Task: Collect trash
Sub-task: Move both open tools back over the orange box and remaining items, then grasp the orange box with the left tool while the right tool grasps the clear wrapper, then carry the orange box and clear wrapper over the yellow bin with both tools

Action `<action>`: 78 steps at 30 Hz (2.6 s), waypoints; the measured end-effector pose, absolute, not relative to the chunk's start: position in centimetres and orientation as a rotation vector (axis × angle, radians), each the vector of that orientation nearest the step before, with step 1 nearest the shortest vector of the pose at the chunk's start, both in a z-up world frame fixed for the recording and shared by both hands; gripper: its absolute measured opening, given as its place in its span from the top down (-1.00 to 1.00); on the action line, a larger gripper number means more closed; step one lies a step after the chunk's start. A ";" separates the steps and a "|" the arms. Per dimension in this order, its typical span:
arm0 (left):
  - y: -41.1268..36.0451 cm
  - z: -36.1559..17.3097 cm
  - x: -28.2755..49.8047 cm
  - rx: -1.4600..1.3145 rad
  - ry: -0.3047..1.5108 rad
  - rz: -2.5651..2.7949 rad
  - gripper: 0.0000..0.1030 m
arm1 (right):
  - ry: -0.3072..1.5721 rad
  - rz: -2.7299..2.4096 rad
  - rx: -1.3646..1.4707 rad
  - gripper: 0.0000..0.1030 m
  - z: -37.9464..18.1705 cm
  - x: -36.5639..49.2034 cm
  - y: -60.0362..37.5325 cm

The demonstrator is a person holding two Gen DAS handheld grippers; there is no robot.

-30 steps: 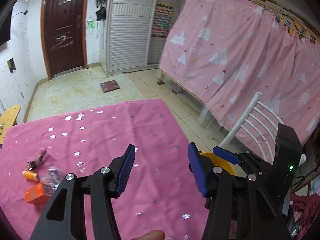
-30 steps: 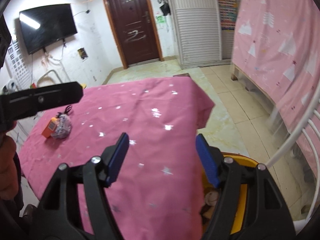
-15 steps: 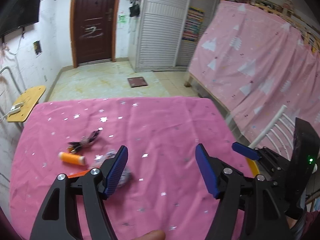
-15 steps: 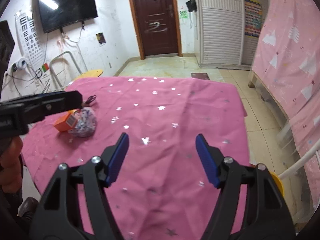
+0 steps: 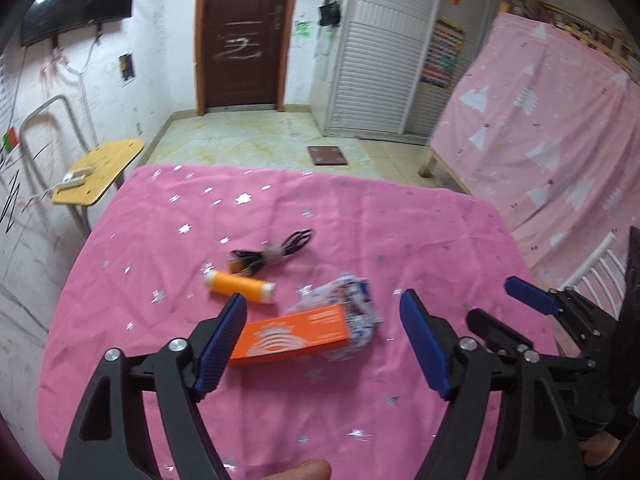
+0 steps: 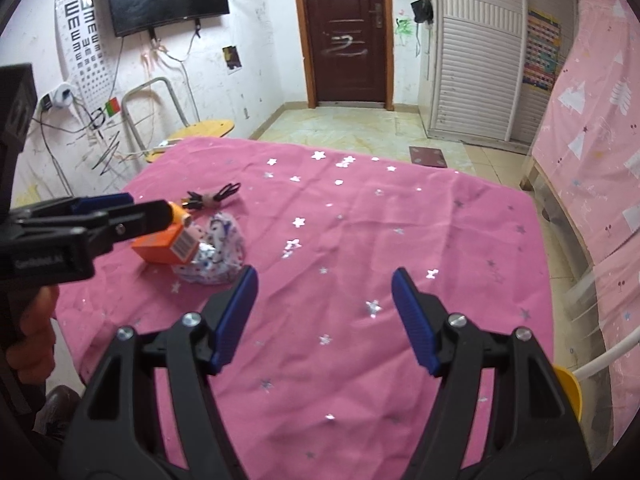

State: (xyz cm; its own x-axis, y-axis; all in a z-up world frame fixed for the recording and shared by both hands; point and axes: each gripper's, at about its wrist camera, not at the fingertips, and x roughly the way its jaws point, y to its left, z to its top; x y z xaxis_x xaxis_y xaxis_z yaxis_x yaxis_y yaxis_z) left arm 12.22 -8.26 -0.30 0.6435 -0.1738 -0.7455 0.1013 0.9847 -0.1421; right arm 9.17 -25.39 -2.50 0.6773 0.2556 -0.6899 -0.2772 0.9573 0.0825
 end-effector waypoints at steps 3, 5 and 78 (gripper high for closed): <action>-7.0 -1.0 12.3 -0.108 0.867 -0.131 -0.55 | 0.777 0.308 -0.040 -0.33 -2.6 9.4 -24.5; -6.4 -1.4 12.4 -0.120 0.873 -0.118 -0.62 | 0.780 0.312 -0.046 -0.40 -2.8 9.5 -24.0; 0.3 -2.6 13.4 -0.249 0.845 -0.036 -0.65 | 0.825 0.411 -0.101 0.18 -3.8 13.1 -15.6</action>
